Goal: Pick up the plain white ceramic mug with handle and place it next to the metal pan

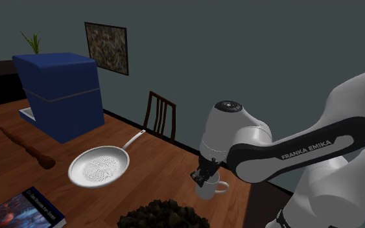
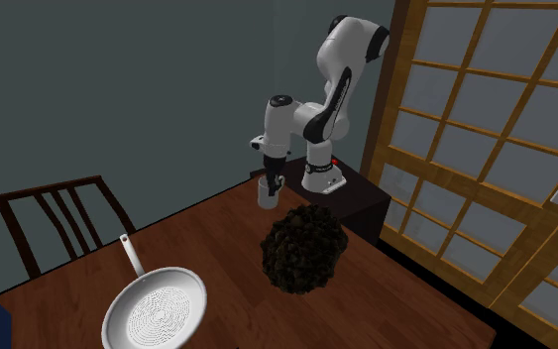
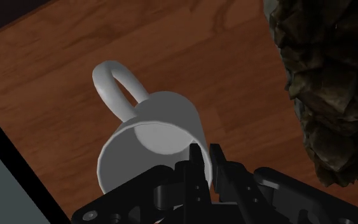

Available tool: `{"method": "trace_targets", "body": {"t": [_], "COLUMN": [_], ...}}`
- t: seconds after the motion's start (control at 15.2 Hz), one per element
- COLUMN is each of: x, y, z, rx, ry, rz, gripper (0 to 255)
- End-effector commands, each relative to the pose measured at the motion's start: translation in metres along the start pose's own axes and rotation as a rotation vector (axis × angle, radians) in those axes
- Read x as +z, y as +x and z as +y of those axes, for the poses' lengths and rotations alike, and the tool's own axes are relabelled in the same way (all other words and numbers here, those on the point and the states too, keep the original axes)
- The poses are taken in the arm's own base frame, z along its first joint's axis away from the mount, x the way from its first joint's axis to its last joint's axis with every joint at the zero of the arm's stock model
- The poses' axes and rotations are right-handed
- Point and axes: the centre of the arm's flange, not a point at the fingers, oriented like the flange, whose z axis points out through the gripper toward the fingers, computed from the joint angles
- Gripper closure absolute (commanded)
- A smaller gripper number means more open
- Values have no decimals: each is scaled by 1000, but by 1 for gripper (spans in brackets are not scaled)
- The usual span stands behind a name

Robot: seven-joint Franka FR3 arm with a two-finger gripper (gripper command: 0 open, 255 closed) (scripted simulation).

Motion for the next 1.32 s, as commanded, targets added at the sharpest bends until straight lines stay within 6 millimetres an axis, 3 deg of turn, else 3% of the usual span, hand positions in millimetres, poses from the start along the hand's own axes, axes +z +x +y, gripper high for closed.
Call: {"method": "trace_targets", "body": {"t": [0.0, 1.25], "x": [-11, -111], "y": [1, 11], "z": [-1, 2], "rx": [0, 0], "ry": [0, 0], "rz": [-1, -1], "gripper": [255, 255]}}
